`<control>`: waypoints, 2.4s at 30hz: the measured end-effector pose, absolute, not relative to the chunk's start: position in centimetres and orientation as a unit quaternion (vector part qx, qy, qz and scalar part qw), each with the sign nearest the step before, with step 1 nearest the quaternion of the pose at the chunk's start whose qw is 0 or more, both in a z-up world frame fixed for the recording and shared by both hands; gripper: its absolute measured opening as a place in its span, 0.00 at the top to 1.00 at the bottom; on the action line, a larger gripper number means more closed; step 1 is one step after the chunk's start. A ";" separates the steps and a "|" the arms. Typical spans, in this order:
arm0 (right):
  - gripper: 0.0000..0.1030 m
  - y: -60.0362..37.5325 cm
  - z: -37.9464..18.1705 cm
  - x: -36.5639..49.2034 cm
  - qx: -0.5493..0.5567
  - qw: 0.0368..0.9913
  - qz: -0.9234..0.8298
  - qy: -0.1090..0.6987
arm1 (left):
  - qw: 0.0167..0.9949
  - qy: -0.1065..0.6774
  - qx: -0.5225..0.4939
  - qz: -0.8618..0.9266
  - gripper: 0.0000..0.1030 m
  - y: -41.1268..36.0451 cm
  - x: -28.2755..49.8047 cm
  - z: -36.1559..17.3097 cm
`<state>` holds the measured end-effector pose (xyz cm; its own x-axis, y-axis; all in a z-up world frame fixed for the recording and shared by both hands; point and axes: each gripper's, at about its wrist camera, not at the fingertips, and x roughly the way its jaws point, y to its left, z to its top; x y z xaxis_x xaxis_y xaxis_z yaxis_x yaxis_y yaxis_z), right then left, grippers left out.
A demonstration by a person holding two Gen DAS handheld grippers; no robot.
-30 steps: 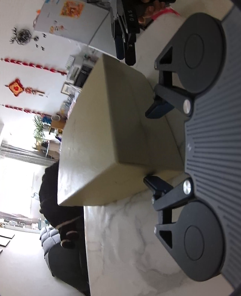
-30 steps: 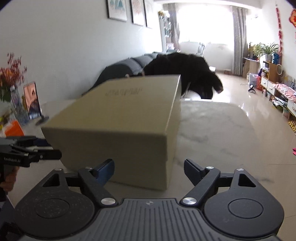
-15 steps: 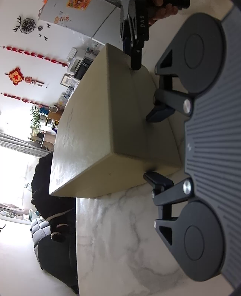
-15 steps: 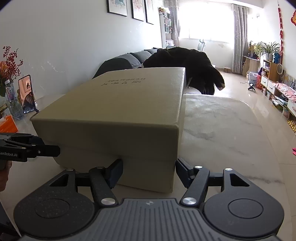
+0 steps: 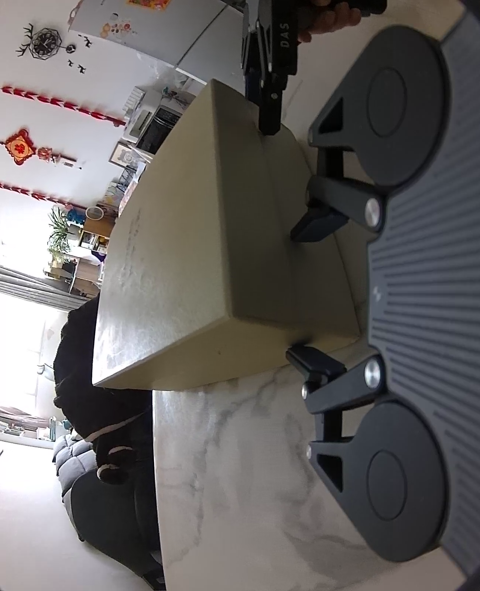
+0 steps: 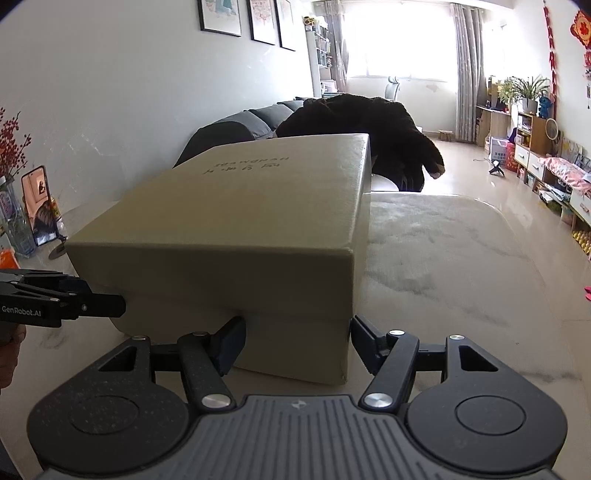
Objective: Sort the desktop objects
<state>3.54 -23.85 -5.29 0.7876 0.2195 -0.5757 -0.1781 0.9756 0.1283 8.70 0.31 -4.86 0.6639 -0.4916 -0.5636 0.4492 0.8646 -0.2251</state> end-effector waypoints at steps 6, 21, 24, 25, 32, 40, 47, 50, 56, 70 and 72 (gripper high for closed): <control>0.36 -23.7 -5.1 4.6 0.038 0.943 0.099 0.315 | 0.911 0.325 -0.020 -0.253 0.40 -0.2 8.6 -4.6; 0.11 -25.3 -2.6 -0.6 0.065 0.951 0.053 0.296 | 0.914 0.351 0.023 -0.201 0.19 -1.8 3.8 -2.9; 0.05 -24.7 -1.7 -2.3 0.066 0.955 0.043 0.287 | 0.919 0.348 0.032 -0.184 0.11 -2.2 2.4 -2.1; 0.03 -24.4 -1.4 -2.8 0.062 0.956 0.040 0.284 | 0.920 0.349 0.032 -0.176 0.07 -2.2 2.0 -1.9; 0.00 -21.4 0.2 -6.0 0.017 0.961 -0.005 0.277 | 0.931 0.338 0.024 -0.133 0.00 -2.5 -0.4 -0.3; 0.00 -19.4 0.8 -9.3 0.022 0.965 -0.046 0.259 | 0.938 0.334 0.039 -0.081 0.00 -2.2 -1.6 0.3; 0.00 -18.5 0.9 -10.6 0.066 0.963 -0.071 0.251 | 0.930 0.358 0.048 -0.072 0.00 -2.5 -2.2 0.3; 0.00 -18.0 0.7 -10.8 0.070 0.963 -0.077 0.249 | 0.928 0.363 0.055 -0.067 0.00 -2.6 -2.5 0.0; 0.00 -17.1 -0.4 -10.3 0.058 0.958 -0.088 0.268 | 0.921 0.379 0.029 -0.085 0.00 -2.2 -2.9 0.0; 0.00 -16.7 -1.0 -9.5 0.041 0.955 -0.101 0.274 | 0.924 0.376 0.028 -0.056 0.00 -2.8 -3.6 0.3; 0.00 -16.7 -1.1 -9.3 0.042 0.955 -0.099 0.277 | 0.923 0.379 0.028 -0.058 0.00 -2.9 -3.7 0.2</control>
<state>-9.35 -16.72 -1.14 0.8276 -0.1652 -0.5365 0.2121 0.9769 0.0264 -3.65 -2.93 0.20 0.7065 -0.0861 -0.7025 0.1287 0.9917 0.0079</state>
